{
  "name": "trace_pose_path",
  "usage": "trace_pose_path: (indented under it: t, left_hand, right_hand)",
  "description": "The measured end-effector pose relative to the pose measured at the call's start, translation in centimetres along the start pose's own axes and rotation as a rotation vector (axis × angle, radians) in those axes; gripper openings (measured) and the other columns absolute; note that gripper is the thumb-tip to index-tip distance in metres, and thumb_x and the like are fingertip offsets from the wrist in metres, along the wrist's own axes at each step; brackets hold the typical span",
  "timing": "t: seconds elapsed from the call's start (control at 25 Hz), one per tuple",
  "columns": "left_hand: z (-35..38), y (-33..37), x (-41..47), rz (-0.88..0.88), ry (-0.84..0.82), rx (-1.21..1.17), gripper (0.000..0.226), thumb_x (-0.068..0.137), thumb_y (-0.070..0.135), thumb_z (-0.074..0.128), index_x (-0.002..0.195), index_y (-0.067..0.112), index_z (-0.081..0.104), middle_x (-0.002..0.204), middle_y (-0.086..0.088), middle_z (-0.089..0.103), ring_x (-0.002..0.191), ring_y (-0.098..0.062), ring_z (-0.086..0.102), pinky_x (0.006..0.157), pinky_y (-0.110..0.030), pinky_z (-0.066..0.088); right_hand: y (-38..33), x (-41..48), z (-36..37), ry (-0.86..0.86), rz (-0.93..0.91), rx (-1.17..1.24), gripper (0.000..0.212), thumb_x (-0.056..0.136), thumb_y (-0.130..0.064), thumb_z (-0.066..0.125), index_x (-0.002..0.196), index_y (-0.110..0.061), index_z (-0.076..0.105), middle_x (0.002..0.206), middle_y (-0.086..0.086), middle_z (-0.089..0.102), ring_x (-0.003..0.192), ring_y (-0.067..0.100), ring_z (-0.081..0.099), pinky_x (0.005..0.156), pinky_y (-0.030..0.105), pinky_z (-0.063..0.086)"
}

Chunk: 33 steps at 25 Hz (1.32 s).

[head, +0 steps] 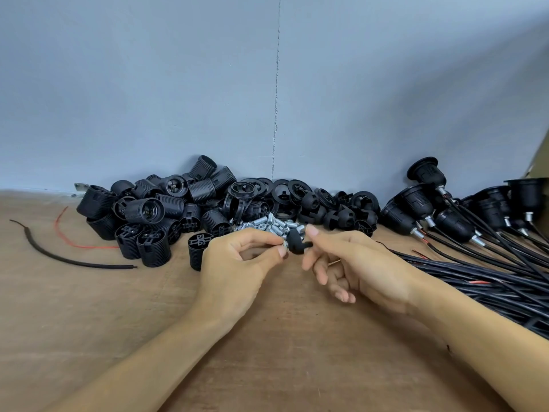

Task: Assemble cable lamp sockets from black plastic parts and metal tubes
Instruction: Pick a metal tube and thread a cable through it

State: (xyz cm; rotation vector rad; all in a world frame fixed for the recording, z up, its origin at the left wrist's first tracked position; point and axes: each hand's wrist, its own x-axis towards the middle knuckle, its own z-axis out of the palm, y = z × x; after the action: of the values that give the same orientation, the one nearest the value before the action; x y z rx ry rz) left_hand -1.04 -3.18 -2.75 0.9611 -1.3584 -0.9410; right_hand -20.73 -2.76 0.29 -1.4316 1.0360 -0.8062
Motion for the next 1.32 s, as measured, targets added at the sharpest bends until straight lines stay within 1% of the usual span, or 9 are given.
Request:
trace_pose_path:
  t: [0.2,0.28,0.4,0.52,0.68,0.92,1.0,1.2,1.32]
  left_hand:
    - [0.03,-0.01,-0.14,0.002,-0.037,0.025,0.022,0.079,-0.002,0.082,0.08,0.02,0.08,0.077,-0.001,0.078,0.074,-0.016,0.076,0.071,-0.016,0.056]
    - [0.07,0.08,-0.21,0.005,-0.048,0.013,0.022,0.079,-0.001,0.082,0.08,0.021,0.08,0.078,-0.002,0.079,0.076,-0.017,0.077,0.074,-0.018,0.057]
    - [0.06,0.19,-0.14,-0.001,-0.023,-0.01,0.022,0.079,-0.003,0.081,0.08,0.019,0.08,0.079,-0.001,0.079,0.075,-0.016,0.076,0.072,-0.015,0.056]
    - [-0.07,0.08,0.1,-0.024,0.021,-0.017,0.019,0.078,-0.004,0.081,0.082,0.015,0.079,0.079,-0.001,0.079,0.073,-0.014,0.076,0.069,-0.013,0.054]
    - [0.06,0.01,0.04,-0.028,0.002,-0.019,0.017,0.079,-0.003,0.081,0.082,0.014,0.08,0.078,-0.003,0.079,0.074,-0.016,0.076,0.069,-0.014,0.055]
    - [-0.14,-0.14,0.06,-0.022,0.015,-0.023,0.018,0.079,-0.003,0.081,0.082,0.015,0.08,0.08,-0.002,0.079,0.074,-0.017,0.076,0.07,-0.015,0.055]
    - [-0.21,-0.24,0.2,-0.029,0.025,-0.014,0.019,0.079,-0.003,0.081,0.08,0.016,0.08,0.079,-0.002,0.079,0.073,-0.017,0.076,0.069,-0.015,0.055]
    - [0.04,-0.4,0.09,-0.025,-0.011,-0.03,0.018,0.08,-0.005,0.079,0.081,0.013,0.08,0.076,-0.006,0.078,0.071,-0.018,0.076,0.069,-0.016,0.055]
    - [0.03,-0.38,-0.01,-0.03,-0.019,-0.043,0.016,0.081,-0.005,0.079,0.082,0.011,0.08,0.075,-0.007,0.078,0.07,-0.018,0.075,0.069,-0.016,0.055]
  right_hand:
    - [-0.15,-0.14,-0.41,0.021,-0.13,-0.051,0.03,0.093,-0.05,0.063,0.113,-0.03,0.073,0.063,0.0,0.053,0.039,0.01,0.04,0.04,0.021,0.03]
    - [-0.21,-0.32,-0.51,0.029,-0.122,-0.121,0.027,0.094,-0.051,0.06,0.108,-0.033,0.074,0.061,0.0,0.049,0.039,0.011,0.037,0.041,0.022,0.029]
    - [-0.12,-0.54,-0.37,-0.014,-0.076,-0.177,0.039,0.092,-0.062,0.058,0.08,-0.028,0.073,0.056,0.001,0.043,0.038,0.012,0.033,0.043,0.023,0.025]
    - [-0.18,-0.42,-0.35,-0.041,-0.065,-0.164,0.048,0.088,-0.064,0.06,0.097,-0.019,0.076,0.054,-0.002,0.039,0.038,0.012,0.032,0.043,0.023,0.025]
    - [-0.48,-0.34,-0.54,-0.01,-0.105,-0.081,0.036,0.09,-0.058,0.062,0.119,-0.038,0.07,0.057,-0.003,0.041,0.039,0.012,0.032,0.041,0.021,0.026]
    - [-0.23,-0.54,-0.41,-0.069,-0.039,-0.176,0.04,0.088,-0.061,0.064,0.096,-0.023,0.074,0.054,-0.003,0.035,0.037,0.011,0.03,0.043,0.023,0.022]
    - [-0.4,-0.44,-0.54,-0.07,-0.056,-0.128,0.045,0.086,-0.061,0.065,0.102,-0.02,0.074,0.055,-0.003,0.034,0.038,0.011,0.03,0.042,0.021,0.024]
    - [-0.4,-0.44,-0.85,-0.03,-0.091,-0.11,0.033,0.09,-0.045,0.069,0.122,-0.042,0.066,0.059,-0.002,0.037,0.04,0.011,0.031,0.041,0.02,0.026]
    - [0.07,-0.25,-0.73,0.009,-0.12,-0.198,0.039,0.09,-0.024,0.074,0.125,-0.038,0.065,0.061,-0.001,0.04,0.04,0.011,0.034,0.04,0.02,0.028]
